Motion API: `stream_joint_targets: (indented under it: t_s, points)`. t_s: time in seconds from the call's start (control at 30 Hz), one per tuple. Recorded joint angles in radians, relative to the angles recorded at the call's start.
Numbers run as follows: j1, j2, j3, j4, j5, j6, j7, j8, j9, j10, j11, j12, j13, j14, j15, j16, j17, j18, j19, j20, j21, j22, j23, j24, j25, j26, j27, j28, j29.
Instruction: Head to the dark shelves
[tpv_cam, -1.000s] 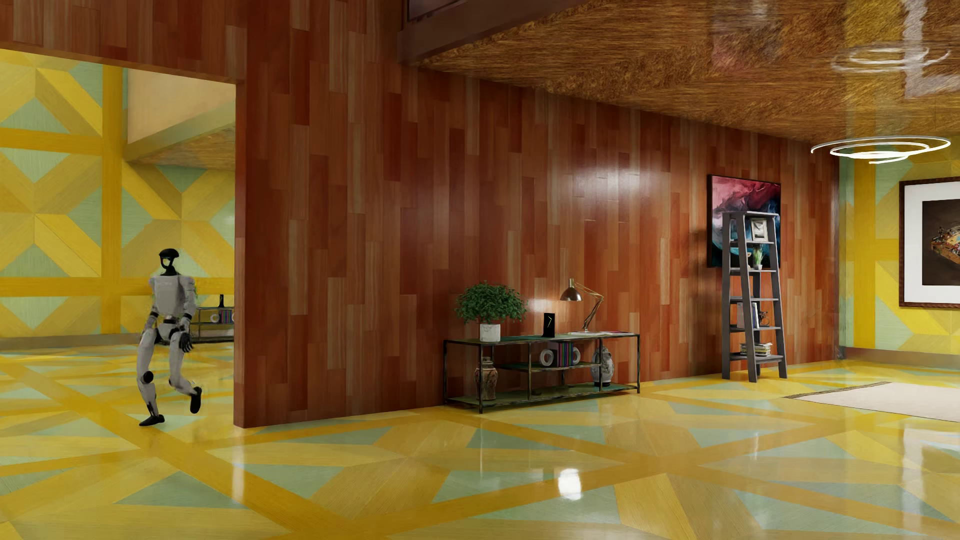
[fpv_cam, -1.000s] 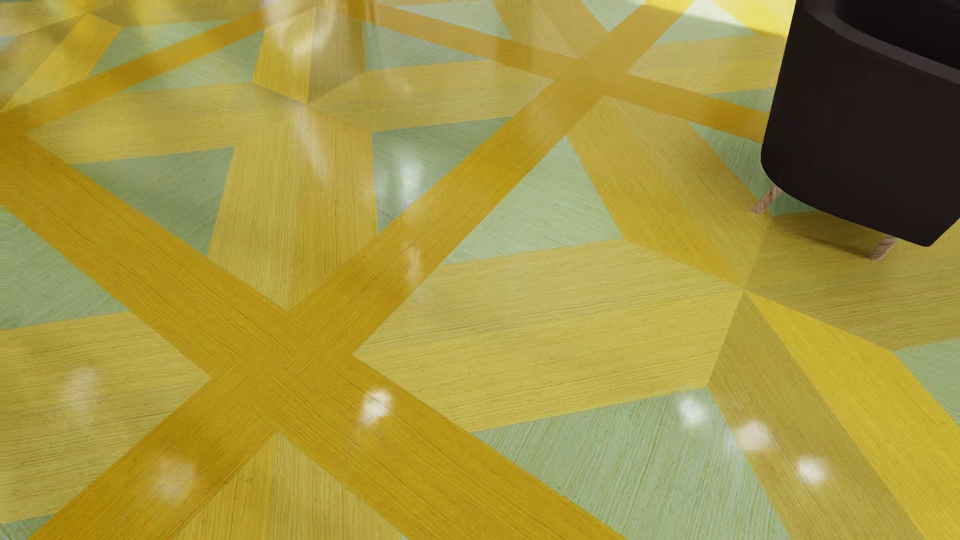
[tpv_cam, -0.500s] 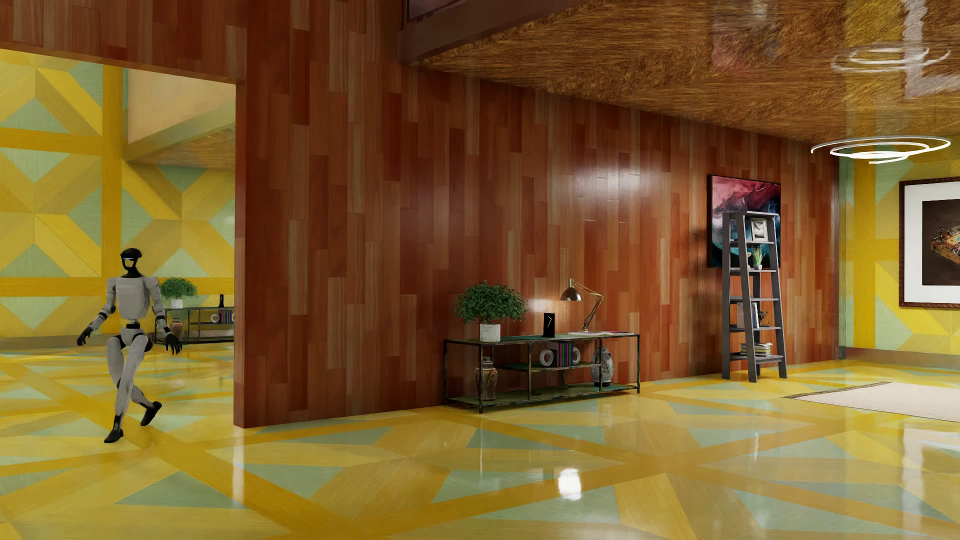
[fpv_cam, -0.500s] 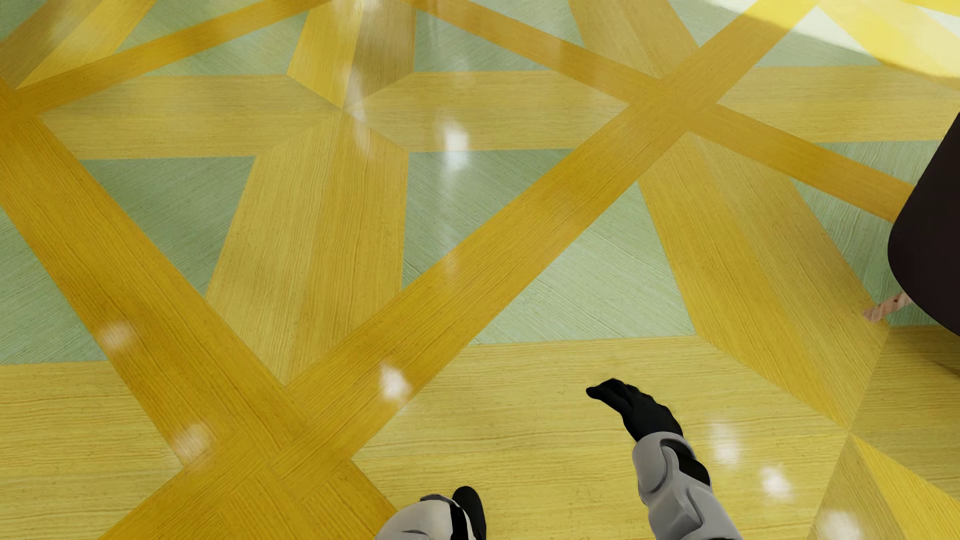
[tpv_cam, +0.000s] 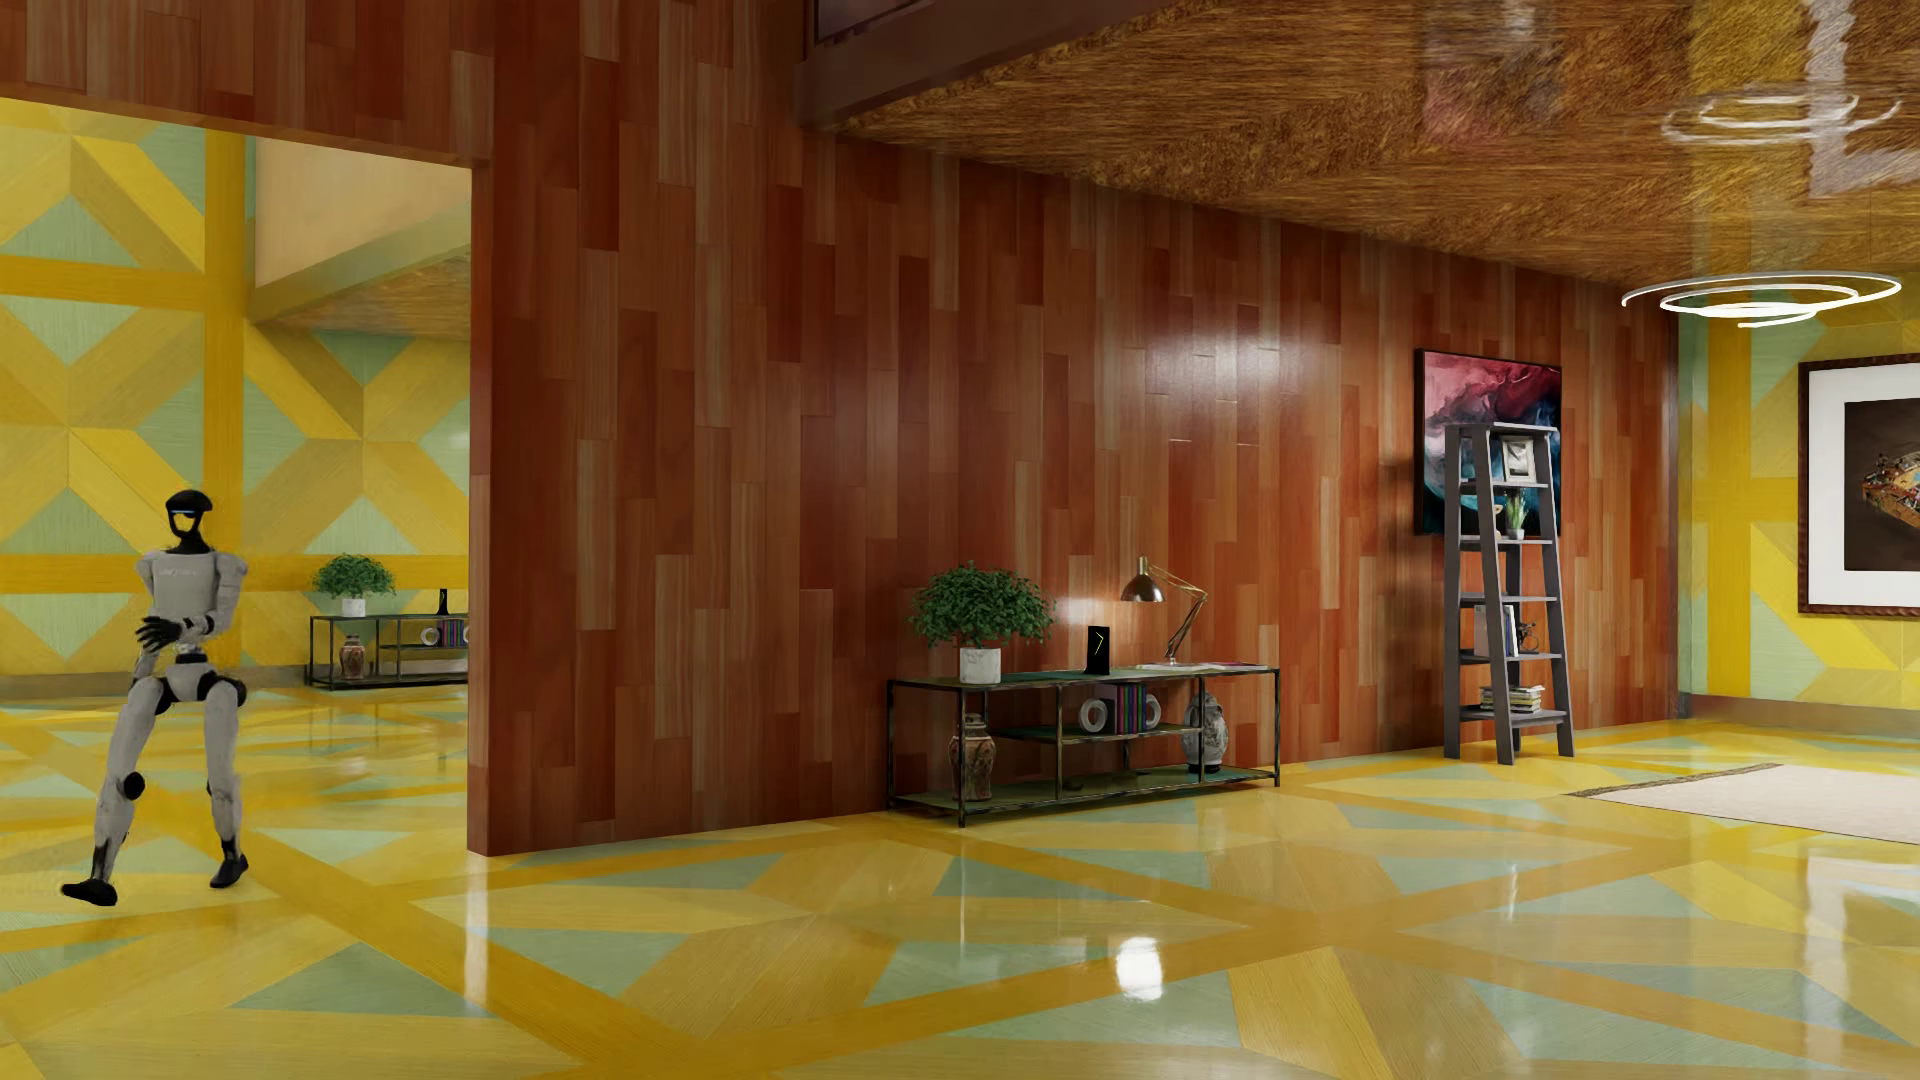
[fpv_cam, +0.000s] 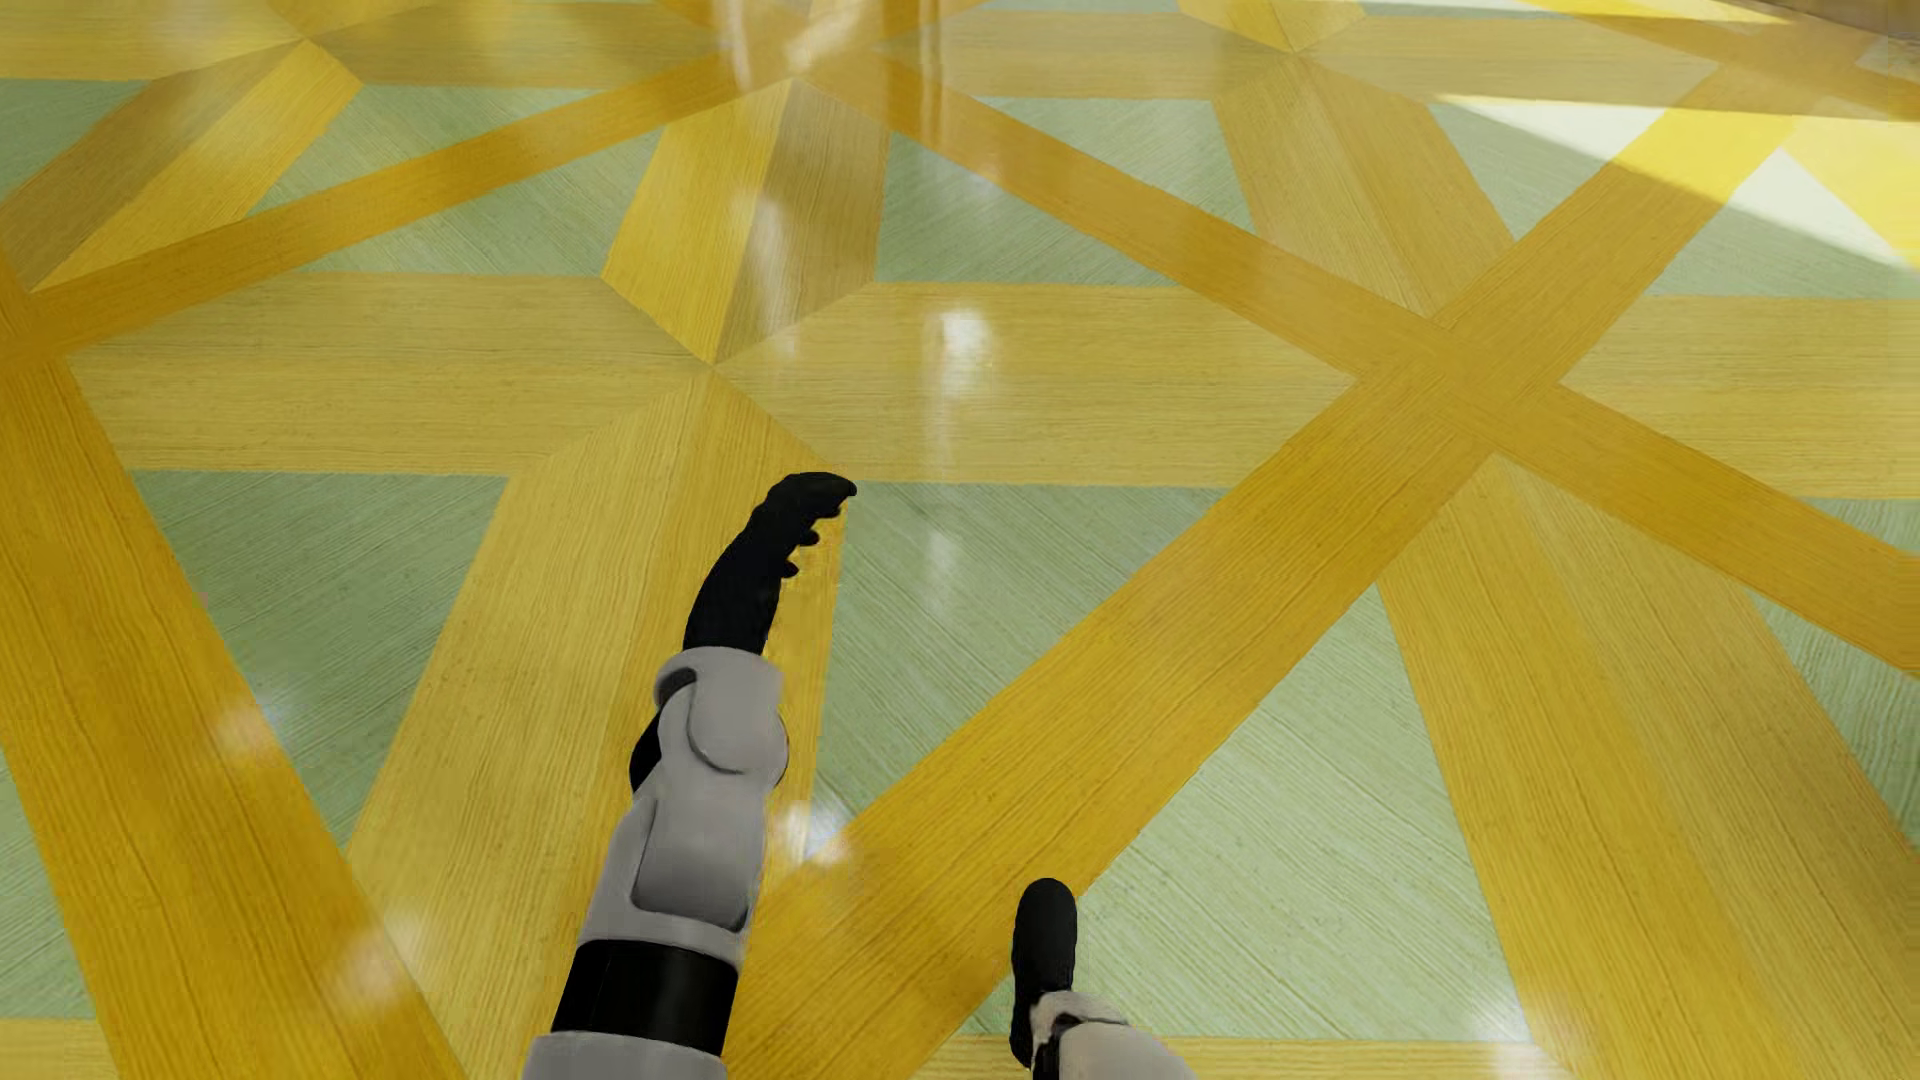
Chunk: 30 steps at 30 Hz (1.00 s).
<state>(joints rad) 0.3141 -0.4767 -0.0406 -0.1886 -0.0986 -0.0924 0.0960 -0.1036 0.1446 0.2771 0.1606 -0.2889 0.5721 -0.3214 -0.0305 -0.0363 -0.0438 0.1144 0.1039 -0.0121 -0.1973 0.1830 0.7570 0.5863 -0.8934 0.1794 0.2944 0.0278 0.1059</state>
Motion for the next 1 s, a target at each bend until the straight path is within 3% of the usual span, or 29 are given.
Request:
stream_joint_targets:
  t_s: [0.03,0.07,0.1,0.13,0.17,0.2,0.23,0.27,0.3,0.33,0.4,0.43,0.47,0.5,0.57,0.6,0.63,0.67,0.73,0.77,0.83,0.87,0.9,0.93,0.97,1.0]
  points:
    - [0.034,-0.020,-0.003,0.011,0.023,0.004,0.023,-0.022,0.003,0.027,0.109,0.008,-0.014,-0.001,0.025,0.016,-0.009,-0.004,-0.039,0.008,0.000,-0.042,0.002,-0.071,-0.023,0.017,0.001,0.002,0.006]
    - [0.071,-0.027,-0.011,0.023,0.048,0.010,0.036,-0.013,0.001,0.065,0.218,0.014,-0.026,0.035,0.009,0.038,-0.006,-0.018,-0.069,0.004,-0.018,-0.059,-0.012,-0.088,-0.032,0.036,0.000,0.003,-0.007]
    - [0.089,-0.014,-0.021,0.045,0.062,0.019,0.042,-0.006,-0.002,0.125,0.281,0.016,-0.032,0.090,0.078,0.073,0.014,-0.044,-0.120,-0.017,-0.053,-0.056,-0.040,-0.030,-0.018,0.055,-0.005,0.007,-0.032]
    - [0.077,-0.003,-0.029,0.079,0.057,0.033,0.048,-0.037,-0.003,0.228,0.352,0.015,-0.034,0.188,0.095,0.140,0.049,-0.052,-0.194,-0.076,-0.093,-0.023,-0.079,0.177,0.012,0.078,-0.010,-0.009,-0.070]
    - [0.027,-0.003,-0.035,0.116,0.051,0.051,0.061,-0.065,0.000,0.398,0.444,0.020,-0.048,0.280,0.024,0.190,0.078,-0.082,-0.212,-0.128,-0.126,0.015,-0.105,0.431,0.057,0.086,-0.020,-0.024,-0.111]
    - [-0.055,0.013,-0.037,0.182,0.049,0.069,0.087,-0.089,0.004,0.612,0.501,0.037,-0.080,0.370,-0.046,0.238,0.099,-0.198,-0.209,-0.182,-0.141,0.072,-0.105,0.722,0.091,0.094,-0.015,-0.074,-0.136]
    - [-0.158,0.046,-0.032,0.241,0.052,0.091,0.083,-0.111,0.008,0.811,0.528,0.064,-0.129,0.460,-0.104,0.251,0.098,-0.214,-0.204,-0.219,-0.124,0.129,-0.081,0.953,0.083,0.077,0.007,-0.125,-0.143]
    - [-0.265,0.091,-0.023,0.300,0.059,0.113,0.082,-0.124,0.011,0.960,0.530,0.112,-0.193,0.432,-0.147,0.224,0.081,-0.165,-0.195,-0.203,-0.091,0.180,-0.043,1.052,0.054,0.056,0.037,-0.151,-0.132]
    - [-0.372,0.141,-0.008,0.337,0.067,0.132,0.076,-0.126,0.013,1.059,0.516,0.175,-0.266,0.363,-0.178,0.172,0.059,-0.156,-0.184,-0.136,-0.051,0.232,-0.004,1.027,0.016,0.063,0.064,-0.169,-0.103]
    - [-0.471,0.193,0.012,0.368,0.076,0.147,0.079,-0.119,0.014,1.103,0.487,0.241,-0.341,0.338,-0.200,0.108,0.039,-0.134,-0.174,-0.033,-0.003,0.289,0.021,0.905,-0.020,0.090,0.068,-0.164,-0.070]
    - [-0.651,0.299,0.057,0.412,0.100,0.164,0.096,-0.095,0.015,1.055,0.412,0.358,-0.484,0.328,-0.234,0.037,0.020,-0.109,-0.155,0.171,0.087,0.442,0.019,0.630,-0.051,0.192,0.021,-0.165,-0.041]
    - [-0.721,0.346,0.077,0.437,0.111,0.169,0.119,-0.079,0.014,0.964,0.377,0.415,-0.556,0.309,-0.253,0.029,0.012,-0.093,-0.146,0.230,0.135,0.514,0.008,0.550,-0.061,0.249,-0.013,-0.170,-0.049]
    - [-0.774,0.389,0.093,0.465,0.119,0.172,0.156,-0.063,0.014,0.828,0.347,0.482,-0.625,0.305,-0.274,0.041,0.001,-0.081,-0.136,0.227,0.182,0.581,-0.014,0.547,-0.065,0.283,-0.045,-0.182,-0.061]
    - [-0.802,0.429,0.104,0.495,0.130,0.175,0.214,-0.051,0.014,0.647,0.320,0.558,-0.691,0.306,-0.294,0.064,-0.007,-0.070,-0.126,0.170,0.220,0.631,-0.043,0.605,-0.056,0.294,-0.083,-0.193,-0.096]
    - [-0.796,0.522,0.116,0.471,0.148,0.181,0.306,-0.041,0.014,0.157,0.248,0.715,-0.790,0.360,-0.331,0.099,-0.027,-0.119,-0.105,0.036,0.268,0.668,-0.102,0.747,-0.020,0.224,-0.147,-0.216,-0.204]
    - [-0.808,0.576,0.122,0.419,0.153,0.180,0.258,-0.047,0.015,-0.046,0.210,0.779,-0.814,0.335,-0.346,0.103,-0.037,-0.165,-0.091,0.018,0.278,0.669,-0.134,0.781,-0.001,0.171,-0.164,-0.231,-0.243]
    - [-0.827,0.634,0.126,0.376,0.155,0.177,0.186,-0.064,0.016,-0.146,0.179,0.827,-0.820,0.296,-0.362,0.097,-0.042,-0.184,-0.076,0.044,0.271,0.667,-0.170,0.774,0.030,0.133,-0.173,-0.266,-0.263]
    - [-0.838,0.691,0.123,0.369,0.159,0.176,0.235,-0.096,0.017,-0.118,0.163,0.855,-0.805,0.299,-0.377,0.092,-0.045,-0.149,-0.073,0.086,0.250,0.667,-0.207,0.756,0.075,0.119,-0.187,-0.325,-0.275]
    - [-0.831,0.778,0.131,0.360,0.134,0.159,0.291,-0.142,0.021,0.026,0.209,0.859,-0.740,0.390,-0.335,0.078,-0.052,-0.015,-0.041,0.138,0.222,0.651,-0.242,0.766,0.128,0.100,-0.164,-0.413,-0.266]
    - [-0.814,0.798,0.140,0.356,0.107,0.142,0.303,-0.146,0.025,0.104,0.280,0.853,-0.704,0.438,-0.276,0.060,-0.060,0.062,-0.054,0.162,0.234,0.621,-0.228,0.788,0.119,0.105,-0.158,-0.387,-0.253]
    - [-0.779,0.729,0.153,0.306,0.002,0.097,0.307,-0.161,0.036,0.235,0.600,0.807,-0.637,0.364,-0.067,-0.009,-0.082,0.109,-0.096,0.230,0.258,0.564,-0.132,0.791,0.056,0.158,-0.094,-0.254,-0.186]
    - [-0.743,0.652,0.149,0.261,-0.064,0.073,0.299,-0.156,0.042,0.255,0.801,0.751,-0.607,0.317,0.046,-0.048,-0.085,0.106,-0.091,0.272,0.264,0.546,-0.067,0.760,0.026,0.212,-0.053,-0.171,-0.122]
    - [-0.696,0.558,0.140,0.211,-0.100,0.052,0.281,-0.125,0.046,0.250,0.970,0.675,-0.579,0.280,0.082,-0.080,-0.087,0.102,-0.121,0.303,0.269,0.539,0.001,0.721,-0.003,0.260,-0.007,-0.084,-0.053]
    - [-0.643,0.452,0.128,0.161,-0.122,0.036,0.255,-0.088,0.050,0.226,1.105,0.585,-0.546,0.255,0.022,-0.101,-0.088,0.097,-0.145,0.309,0.264,0.544,0.054,0.686,-0.023,0.283,0.022,-0.023,0.000]
    - [-0.582,0.347,0.114,0.113,-0.129,0.025,0.222,-0.048,0.052,0.186,1.199,0.490,-0.502,0.240,-0.012,-0.112,-0.089,0.092,-0.167,0.291,0.250,0.554,0.085,0.662,-0.032,0.293,0.032,0.003,0.040]
    - [-0.519,0.251,0.098,0.071,-0.141,0.019,0.180,-0.015,0.052,0.141,1.243,0.396,-0.449,0.230,-0.004,-0.116,-0.085,0.088,-0.158,0.260,0.232,0.562,0.093,0.640,-0.037,0.261,0.026,0.021,0.058]
